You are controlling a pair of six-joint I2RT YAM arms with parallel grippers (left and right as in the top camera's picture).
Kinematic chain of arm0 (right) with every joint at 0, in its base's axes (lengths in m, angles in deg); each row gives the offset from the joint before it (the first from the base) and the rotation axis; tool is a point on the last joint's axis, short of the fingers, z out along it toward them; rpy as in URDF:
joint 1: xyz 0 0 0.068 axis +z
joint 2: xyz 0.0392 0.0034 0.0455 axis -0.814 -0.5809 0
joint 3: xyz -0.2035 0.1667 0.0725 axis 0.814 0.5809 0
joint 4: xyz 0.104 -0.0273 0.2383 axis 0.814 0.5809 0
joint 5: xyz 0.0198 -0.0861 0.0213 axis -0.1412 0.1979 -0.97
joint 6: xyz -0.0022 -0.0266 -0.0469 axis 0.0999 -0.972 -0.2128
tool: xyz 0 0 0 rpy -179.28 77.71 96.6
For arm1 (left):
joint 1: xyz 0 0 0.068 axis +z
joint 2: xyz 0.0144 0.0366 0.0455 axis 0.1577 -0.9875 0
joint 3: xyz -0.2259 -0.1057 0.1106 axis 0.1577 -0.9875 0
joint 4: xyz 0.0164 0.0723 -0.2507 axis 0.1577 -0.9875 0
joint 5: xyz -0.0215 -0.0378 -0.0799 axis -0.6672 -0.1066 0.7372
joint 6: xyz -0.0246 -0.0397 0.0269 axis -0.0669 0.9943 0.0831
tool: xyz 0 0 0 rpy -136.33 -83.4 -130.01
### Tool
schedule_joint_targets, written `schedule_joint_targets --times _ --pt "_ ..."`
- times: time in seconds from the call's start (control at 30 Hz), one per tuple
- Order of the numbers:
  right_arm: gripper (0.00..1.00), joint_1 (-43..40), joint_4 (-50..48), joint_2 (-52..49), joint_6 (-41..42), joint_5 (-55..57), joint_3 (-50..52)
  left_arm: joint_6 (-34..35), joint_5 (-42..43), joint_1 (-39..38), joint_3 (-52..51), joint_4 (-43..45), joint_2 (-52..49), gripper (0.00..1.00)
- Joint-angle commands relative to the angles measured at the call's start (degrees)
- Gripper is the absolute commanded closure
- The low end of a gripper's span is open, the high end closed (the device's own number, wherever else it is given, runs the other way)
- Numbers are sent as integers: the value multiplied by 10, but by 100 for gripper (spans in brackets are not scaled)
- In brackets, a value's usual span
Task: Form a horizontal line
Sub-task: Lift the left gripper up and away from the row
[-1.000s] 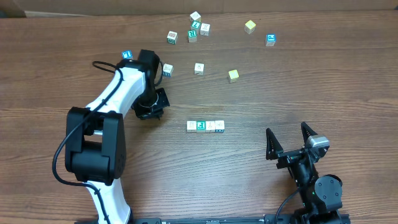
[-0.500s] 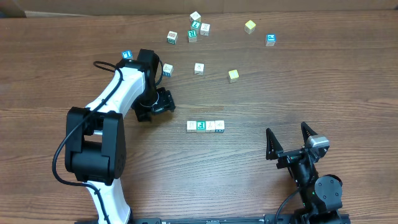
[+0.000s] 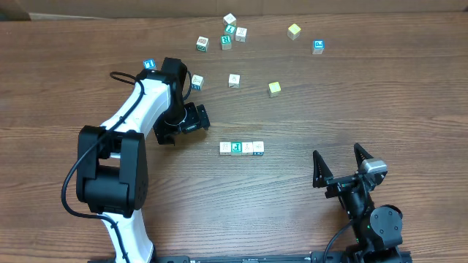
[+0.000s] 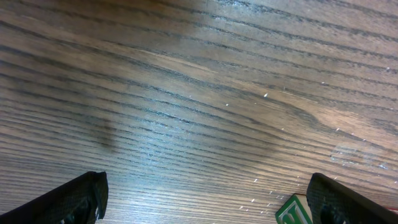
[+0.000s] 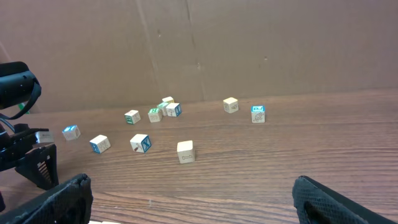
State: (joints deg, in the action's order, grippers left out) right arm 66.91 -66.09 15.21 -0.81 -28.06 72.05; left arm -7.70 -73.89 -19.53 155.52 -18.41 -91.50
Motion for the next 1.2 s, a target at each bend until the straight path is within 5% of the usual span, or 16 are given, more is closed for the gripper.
schedule_joint_targets --times 0.0,0.63,0.83,1.17 --pt "0 3 -4 6 -2 1 5 0 4 0 5 2 -5 1" --pt "0 3 -4 6 -2 1 5 0 4 0 5 2 1 1" --pt "0 3 -4 6 -2 1 5 -1 3 0 5 2 89 0" --pt "0 3 -4 6 -2 1 5 -10 -153 0 -16 21 302 1"
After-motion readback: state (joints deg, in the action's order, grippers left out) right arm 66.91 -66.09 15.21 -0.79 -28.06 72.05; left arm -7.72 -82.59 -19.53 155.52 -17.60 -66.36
